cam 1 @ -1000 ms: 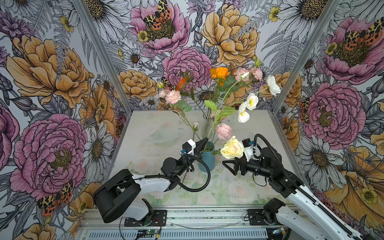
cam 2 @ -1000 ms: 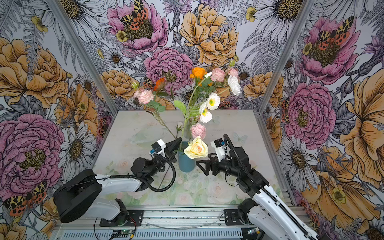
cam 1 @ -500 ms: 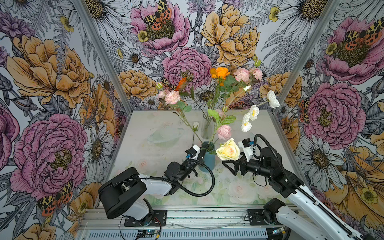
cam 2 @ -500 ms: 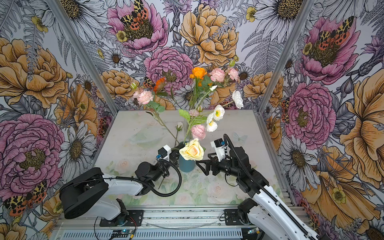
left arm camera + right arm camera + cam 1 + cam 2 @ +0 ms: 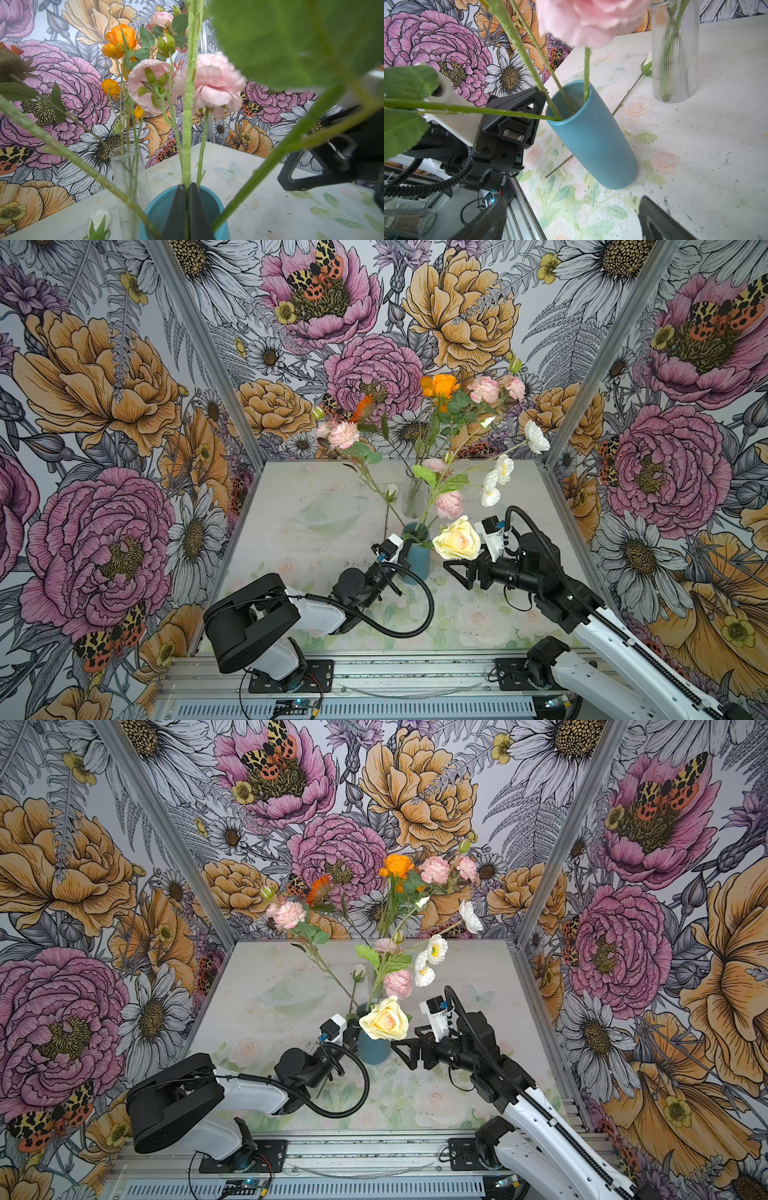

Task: Arrange the flowers into the vase
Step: 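Lower the white flower stem into the teal vase with the left gripper, then open the left gripper and draw it back from the teal vase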

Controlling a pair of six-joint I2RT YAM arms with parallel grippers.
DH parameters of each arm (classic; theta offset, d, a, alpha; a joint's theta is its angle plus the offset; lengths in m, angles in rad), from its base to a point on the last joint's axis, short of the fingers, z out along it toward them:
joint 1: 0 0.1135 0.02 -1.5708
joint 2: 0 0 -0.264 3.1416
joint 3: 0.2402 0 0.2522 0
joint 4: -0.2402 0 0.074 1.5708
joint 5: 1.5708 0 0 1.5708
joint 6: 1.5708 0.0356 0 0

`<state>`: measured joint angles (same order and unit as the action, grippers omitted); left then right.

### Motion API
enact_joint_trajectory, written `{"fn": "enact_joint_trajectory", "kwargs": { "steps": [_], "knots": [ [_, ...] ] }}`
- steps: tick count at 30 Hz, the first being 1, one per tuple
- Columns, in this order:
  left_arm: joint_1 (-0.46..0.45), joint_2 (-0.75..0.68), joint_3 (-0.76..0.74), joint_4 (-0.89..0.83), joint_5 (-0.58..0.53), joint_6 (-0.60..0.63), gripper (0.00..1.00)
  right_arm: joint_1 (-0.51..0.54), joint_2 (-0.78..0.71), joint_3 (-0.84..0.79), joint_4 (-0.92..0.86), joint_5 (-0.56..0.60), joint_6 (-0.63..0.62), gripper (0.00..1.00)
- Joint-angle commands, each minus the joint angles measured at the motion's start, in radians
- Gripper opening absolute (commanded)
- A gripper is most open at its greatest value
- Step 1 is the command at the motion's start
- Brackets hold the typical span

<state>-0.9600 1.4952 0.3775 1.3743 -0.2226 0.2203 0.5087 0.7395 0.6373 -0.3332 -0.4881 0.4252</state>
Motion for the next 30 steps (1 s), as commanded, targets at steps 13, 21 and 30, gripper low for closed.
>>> {"fn": "enact_joint_trajectory", "kwargs": {
  "steps": [13,21,30],
  "knots": [
    [-0.028,-0.031,-0.052,0.038,-0.064,0.011,0.17,-0.003,0.015,0.039,0.028,-0.02,-0.014,1.0],
    [-0.043,-0.057,-0.063,0.037,-0.081,0.037,0.24,-0.001,0.012,0.039,0.03,-0.019,-0.011,0.99],
    [-0.09,-0.165,-0.109,0.027,-0.163,0.094,0.37,0.003,0.014,0.04,0.037,-0.017,-0.011,0.99]
  ]
}}
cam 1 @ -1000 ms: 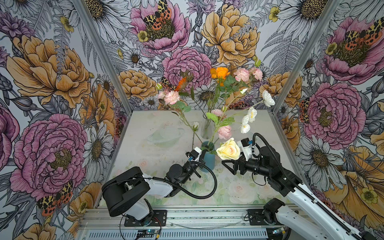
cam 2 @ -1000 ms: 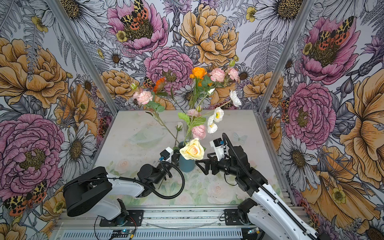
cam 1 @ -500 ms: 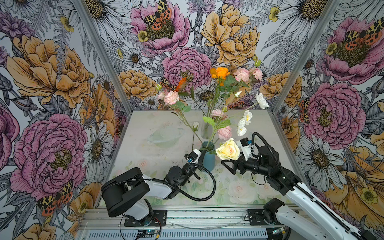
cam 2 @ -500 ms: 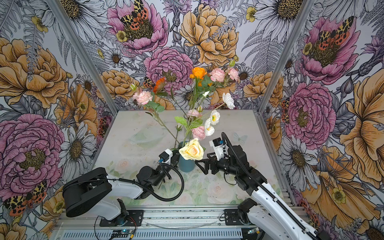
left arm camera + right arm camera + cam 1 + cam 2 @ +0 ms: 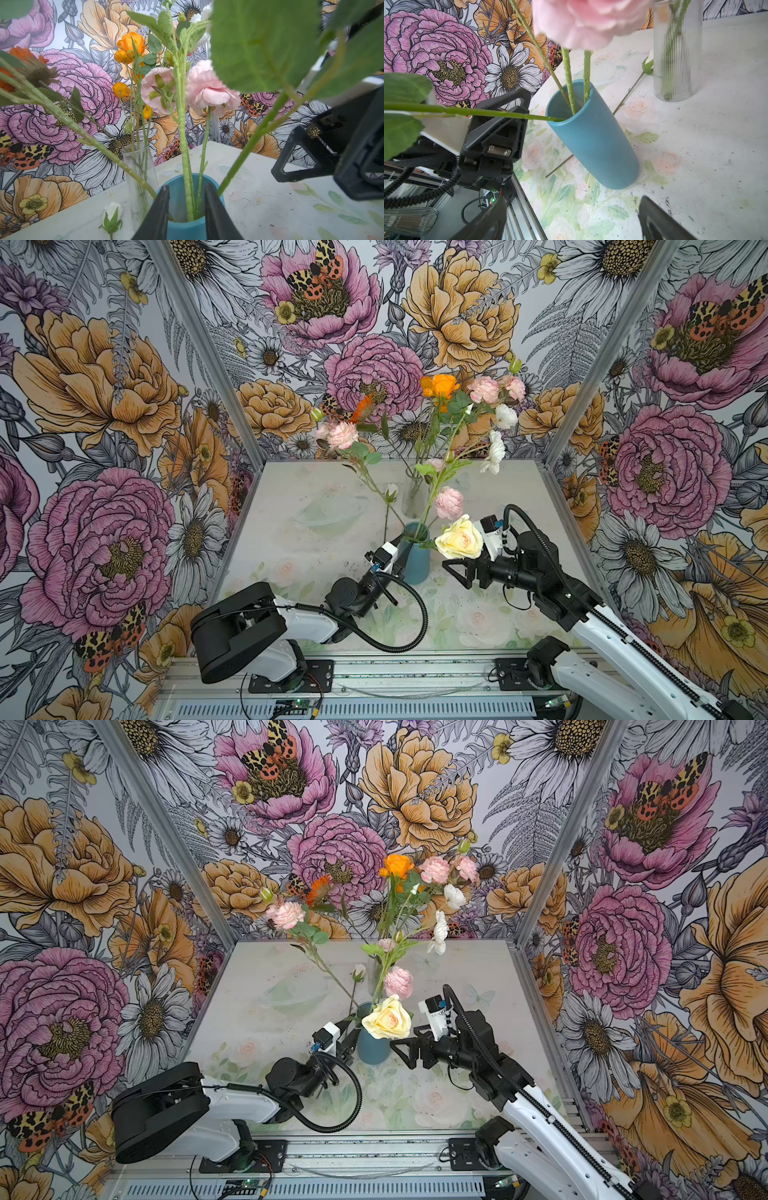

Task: Arrange the flowers into the vase
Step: 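Open the left gripper and draw it back from the teal vase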

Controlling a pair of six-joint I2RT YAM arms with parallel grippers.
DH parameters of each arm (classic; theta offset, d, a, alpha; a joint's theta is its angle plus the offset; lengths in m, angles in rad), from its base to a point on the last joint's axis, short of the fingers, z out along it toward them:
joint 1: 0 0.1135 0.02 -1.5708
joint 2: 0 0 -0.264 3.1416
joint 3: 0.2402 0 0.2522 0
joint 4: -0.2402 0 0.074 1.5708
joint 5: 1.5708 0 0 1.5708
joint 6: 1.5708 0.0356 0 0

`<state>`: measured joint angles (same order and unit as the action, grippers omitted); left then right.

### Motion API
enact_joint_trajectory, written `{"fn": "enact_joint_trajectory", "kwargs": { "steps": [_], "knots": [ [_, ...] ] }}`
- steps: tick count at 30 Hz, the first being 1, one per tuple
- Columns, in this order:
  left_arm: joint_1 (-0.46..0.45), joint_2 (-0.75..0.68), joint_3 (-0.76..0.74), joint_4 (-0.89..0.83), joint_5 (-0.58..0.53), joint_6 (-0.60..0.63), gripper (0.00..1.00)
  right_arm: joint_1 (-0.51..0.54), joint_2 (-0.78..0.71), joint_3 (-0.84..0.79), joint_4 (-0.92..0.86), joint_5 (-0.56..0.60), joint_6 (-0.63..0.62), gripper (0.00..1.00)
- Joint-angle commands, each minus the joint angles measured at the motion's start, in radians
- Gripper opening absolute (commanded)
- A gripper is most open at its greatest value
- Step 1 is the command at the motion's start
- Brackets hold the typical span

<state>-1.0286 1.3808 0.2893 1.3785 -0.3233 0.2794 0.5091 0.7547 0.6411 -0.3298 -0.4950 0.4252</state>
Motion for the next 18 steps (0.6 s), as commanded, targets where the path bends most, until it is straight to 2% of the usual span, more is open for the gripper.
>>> {"fn": "enact_joint_trajectory", "kwargs": {
  "steps": [1,3,5,8,10,15,17,18],
  "knots": [
    [-0.033,-0.087,-0.029,0.005,-0.091,0.042,0.45,0.003,-0.002,0.037,0.031,-0.011,-0.012,0.99],
    [-0.056,-0.181,-0.03,-0.093,-0.141,0.045,0.62,0.004,-0.006,0.037,0.031,-0.001,-0.02,0.99],
    [-0.066,-0.318,-0.001,-0.314,-0.192,0.016,0.73,0.004,-0.009,0.038,0.031,0.012,-0.031,0.99],
    [-0.045,-0.53,0.116,-0.839,-0.302,-0.131,0.84,0.002,-0.005,0.041,0.03,0.022,-0.046,0.99],
    [-0.002,-0.647,0.208,-1.185,-0.347,-0.284,0.98,0.0,-0.002,0.043,0.029,0.021,-0.052,0.99],
    [0.019,-0.868,0.235,-1.583,-0.465,-0.526,0.99,0.0,0.002,0.042,0.03,0.037,-0.062,1.0],
    [0.062,-0.885,0.274,-1.774,-0.462,-0.668,0.99,-0.001,0.011,0.046,0.027,0.038,-0.065,1.0],
    [0.115,-0.864,0.309,-1.888,-0.426,-0.756,0.99,0.0,0.019,0.048,0.022,0.035,-0.067,0.99]
  ]
}}
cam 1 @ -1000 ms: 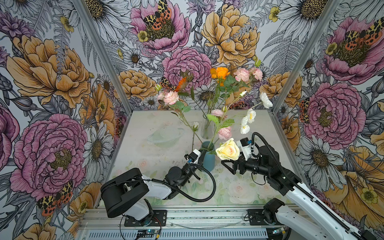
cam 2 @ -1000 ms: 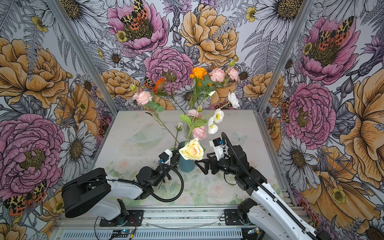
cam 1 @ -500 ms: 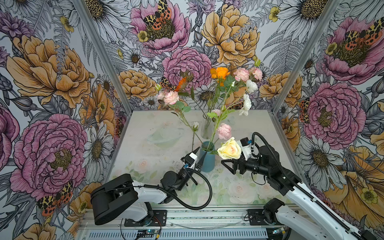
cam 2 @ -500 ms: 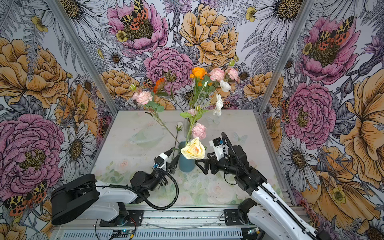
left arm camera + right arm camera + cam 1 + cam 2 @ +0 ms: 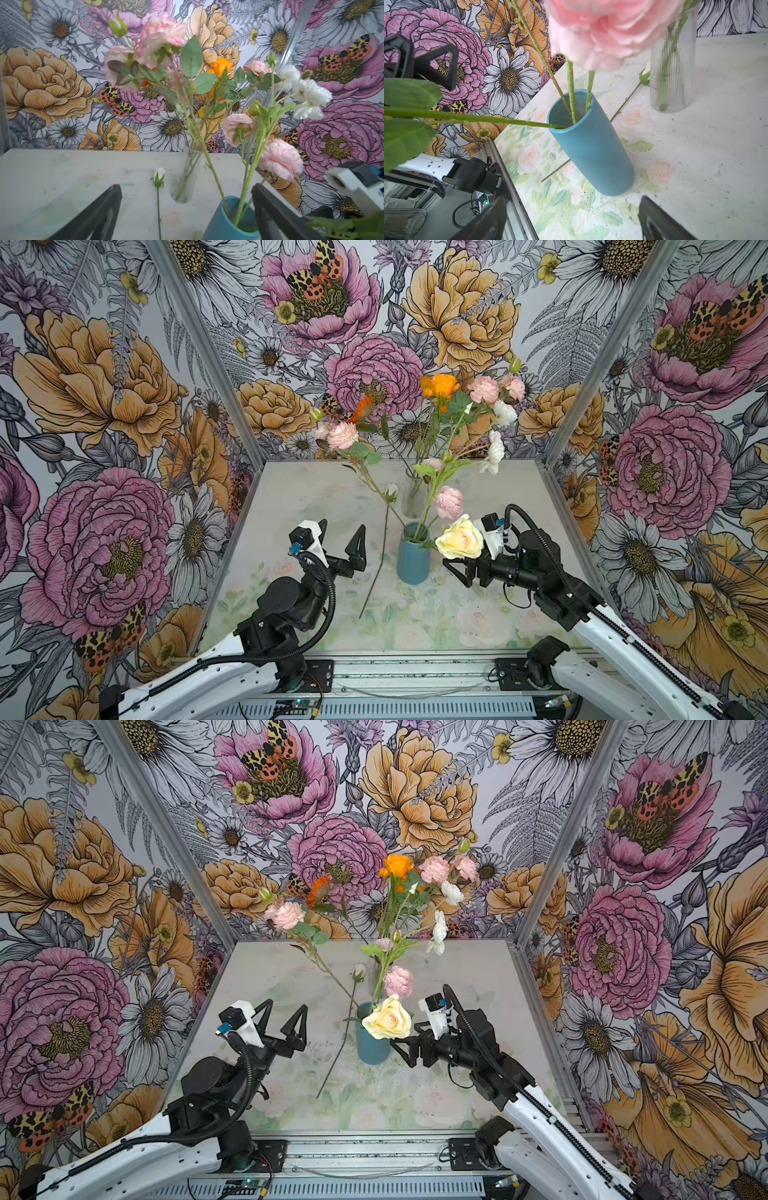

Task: Arrange the flowers into the vase
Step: 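Open the left gripper and draw it back from the teal vase, then move the left gripper down to the white rosebud stem on the table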

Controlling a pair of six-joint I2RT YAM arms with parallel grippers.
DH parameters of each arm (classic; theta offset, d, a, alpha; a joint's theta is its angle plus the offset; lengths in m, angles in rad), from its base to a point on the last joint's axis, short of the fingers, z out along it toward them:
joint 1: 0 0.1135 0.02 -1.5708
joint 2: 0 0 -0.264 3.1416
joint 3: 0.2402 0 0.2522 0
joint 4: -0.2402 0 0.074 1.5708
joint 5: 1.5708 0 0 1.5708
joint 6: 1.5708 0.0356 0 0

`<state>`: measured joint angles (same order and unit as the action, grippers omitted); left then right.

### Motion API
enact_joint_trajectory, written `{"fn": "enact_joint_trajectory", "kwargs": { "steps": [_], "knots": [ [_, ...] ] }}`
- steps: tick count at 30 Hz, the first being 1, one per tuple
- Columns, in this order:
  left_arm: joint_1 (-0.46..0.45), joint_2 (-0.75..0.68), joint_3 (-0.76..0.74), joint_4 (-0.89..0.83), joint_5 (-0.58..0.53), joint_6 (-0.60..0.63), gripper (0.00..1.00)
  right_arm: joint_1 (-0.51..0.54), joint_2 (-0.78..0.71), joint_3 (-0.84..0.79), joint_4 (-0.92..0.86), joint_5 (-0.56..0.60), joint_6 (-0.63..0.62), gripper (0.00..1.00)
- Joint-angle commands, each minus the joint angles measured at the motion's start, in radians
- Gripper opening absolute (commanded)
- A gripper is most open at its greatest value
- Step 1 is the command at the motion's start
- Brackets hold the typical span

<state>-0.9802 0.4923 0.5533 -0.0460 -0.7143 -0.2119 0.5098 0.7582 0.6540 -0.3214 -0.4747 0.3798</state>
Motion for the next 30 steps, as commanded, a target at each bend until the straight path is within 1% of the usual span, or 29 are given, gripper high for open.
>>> {"fn": "enact_joint_trajectory", "kwargs": {
  "steps": [1,3,4,5,7,8,9,10,12,14,17,19,21,24,27,30],
  "knots": [
    [0.137,0.058,0.074,-0.539,0.042,-0.323,0.99,0.001,0.026,0.034,0.011,0.01,-0.024,0.99],
    [0.267,0.12,0.086,-0.569,0.21,-0.371,0.99,0.003,0.039,0.03,0.01,0.008,-0.019,0.99],
    [0.314,0.145,0.077,-0.56,0.27,-0.391,0.99,0.006,0.039,0.027,0.008,0.012,-0.016,0.99],
    [0.342,0.162,0.06,-0.535,0.301,-0.394,0.99,0.006,0.036,0.023,0.008,0.017,-0.012,0.99],
    [0.402,0.189,-0.002,-0.442,0.373,-0.392,0.99,0.008,0.021,0.013,0.007,0.029,-0.005,1.0],
    [0.44,0.205,-0.033,-0.392,0.431,-0.391,0.98,0.008,0.013,0.008,0.007,0.033,-0.001,1.0],
    [0.485,0.235,-0.063,-0.334,0.495,-0.403,0.96,0.009,0.006,0.002,0.008,0.039,0.003,1.0],
    [0.528,0.275,-0.085,-0.272,0.59,-0.41,0.92,0.01,0.0,-0.003,0.007,0.041,0.006,0.99],
    [0.579,0.389,-0.101,-0.181,0.685,-0.408,0.88,0.009,-0.005,-0.007,0.008,0.039,0.008,1.0],
    [0.588,0.518,-0.08,-0.111,0.717,-0.369,0.86,0.01,-0.005,-0.01,0.009,0.037,0.006,1.0],
    [0.595,0.71,-0.01,0.007,0.815,-0.321,0.8,0.01,0.003,-0.007,0.009,0.028,-0.001,1.0],
    [0.594,0.839,0.062,0.04,0.849,-0.301,0.77,0.01,0.006,-0.002,0.009,0.024,-0.003,0.99],
    [0.594,0.951,0.137,0.042,0.866,-0.283,0.7,0.011,0.002,-0.004,0.009,0.025,-0.004,0.99],
    [0.584,1.072,0.236,0.04,0.848,-0.256,0.62,0.01,-0.015,-0.011,0.009,0.03,-0.001,0.99],
    [0.57,1.164,0.335,-0.021,0.788,-0.211,0.62,0.011,-0.028,-0.02,0.009,0.037,0.001,1.0],
    [0.565,1.248,0.395,-0.042,0.783,-0.186,0.62,0.011,-0.026,-0.018,0.009,0.037,-0.003,0.99]
  ]
}}
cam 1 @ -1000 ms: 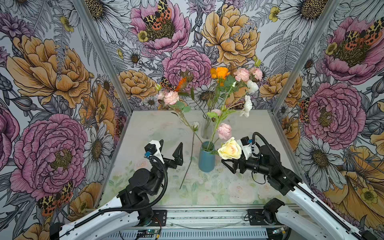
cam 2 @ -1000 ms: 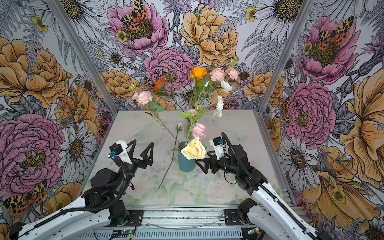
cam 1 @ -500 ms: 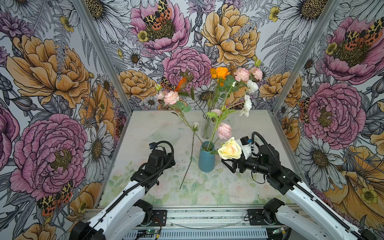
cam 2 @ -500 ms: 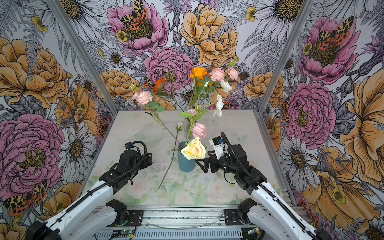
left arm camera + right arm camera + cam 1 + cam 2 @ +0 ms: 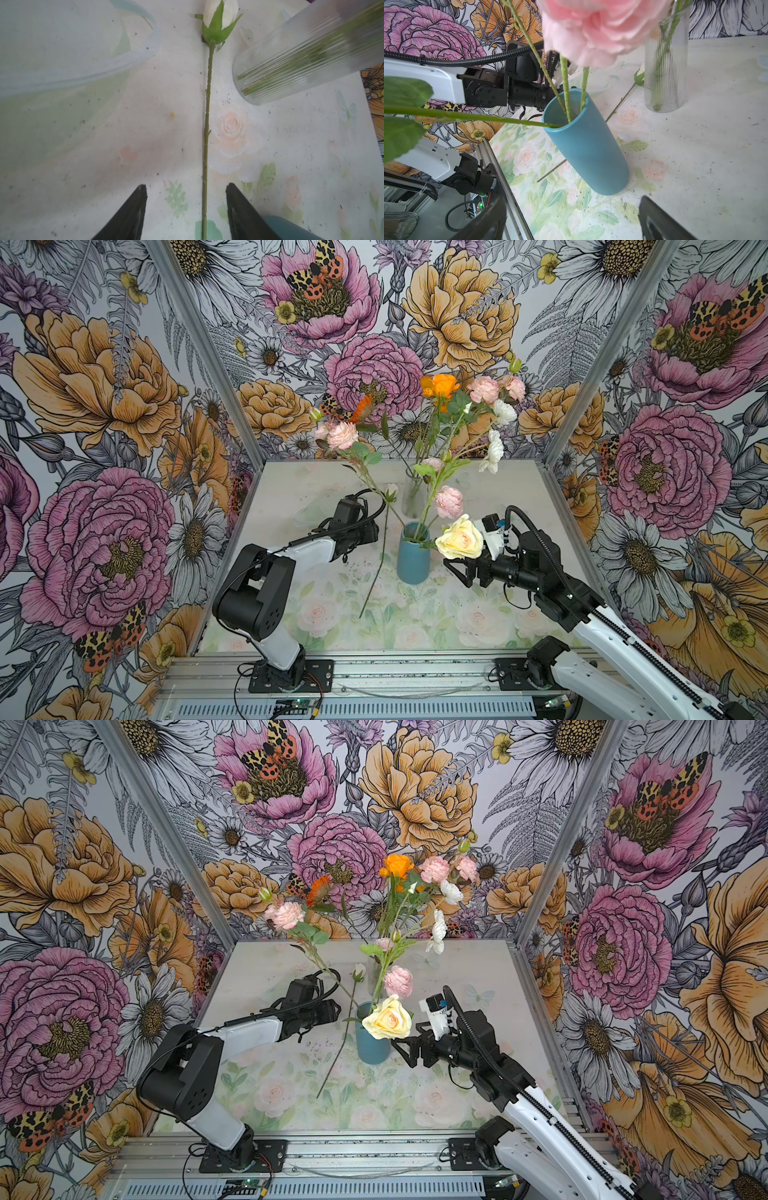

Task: Arrange the flowers into the vase
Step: 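Move the left gripper down to the white rosebud stem on the table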

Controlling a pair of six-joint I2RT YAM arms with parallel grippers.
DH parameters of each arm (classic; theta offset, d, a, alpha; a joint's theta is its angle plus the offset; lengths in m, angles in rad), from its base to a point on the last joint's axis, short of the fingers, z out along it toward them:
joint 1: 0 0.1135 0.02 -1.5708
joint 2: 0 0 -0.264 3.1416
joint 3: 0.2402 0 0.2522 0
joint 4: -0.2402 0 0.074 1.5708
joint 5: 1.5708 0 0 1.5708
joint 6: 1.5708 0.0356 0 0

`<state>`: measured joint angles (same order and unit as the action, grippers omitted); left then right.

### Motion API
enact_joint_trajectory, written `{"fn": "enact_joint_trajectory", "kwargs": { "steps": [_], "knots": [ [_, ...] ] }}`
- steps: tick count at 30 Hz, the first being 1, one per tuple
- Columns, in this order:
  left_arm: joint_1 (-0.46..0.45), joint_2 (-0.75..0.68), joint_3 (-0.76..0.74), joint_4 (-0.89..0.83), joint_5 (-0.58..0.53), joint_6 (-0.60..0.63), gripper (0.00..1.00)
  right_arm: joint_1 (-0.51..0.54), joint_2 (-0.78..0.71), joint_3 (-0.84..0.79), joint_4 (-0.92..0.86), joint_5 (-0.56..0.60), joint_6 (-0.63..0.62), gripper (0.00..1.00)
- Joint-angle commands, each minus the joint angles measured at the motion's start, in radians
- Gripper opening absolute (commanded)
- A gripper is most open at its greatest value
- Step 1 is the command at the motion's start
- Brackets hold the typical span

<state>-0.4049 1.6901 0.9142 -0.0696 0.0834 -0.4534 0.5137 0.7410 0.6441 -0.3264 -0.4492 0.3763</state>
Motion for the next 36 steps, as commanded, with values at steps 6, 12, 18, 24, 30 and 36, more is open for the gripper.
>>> {"fn": "enact_joint_trajectory", "kwargs": {
  "steps": [6,12,18,24,30,36],
  "knots": [
    [-0.044,0.168,0.128,-0.024,-0.071,0.095,0.6,0.005,0.012,0.003,0.014,0.005,-0.01,1.0],
    [-0.082,0.229,0.197,-0.096,-0.181,0.113,0.55,0.006,0.003,0.002,0.014,0.003,-0.005,0.99],
    [-0.109,0.275,0.255,-0.156,-0.236,0.156,0.5,0.005,0.004,0.001,0.014,0.001,-0.007,0.99],
    [-0.142,0.324,0.338,-0.255,-0.286,0.203,0.41,0.005,0.0,0.003,0.015,0.001,-0.008,1.0],
    [-0.154,0.337,0.343,-0.298,-0.327,0.214,0.36,0.004,-0.002,-0.004,0.013,-0.004,-0.01,1.0],
    [-0.159,0.37,0.388,-0.381,-0.356,0.242,0.24,0.004,-0.002,-0.007,0.013,-0.004,-0.012,0.99]
  ]
}}
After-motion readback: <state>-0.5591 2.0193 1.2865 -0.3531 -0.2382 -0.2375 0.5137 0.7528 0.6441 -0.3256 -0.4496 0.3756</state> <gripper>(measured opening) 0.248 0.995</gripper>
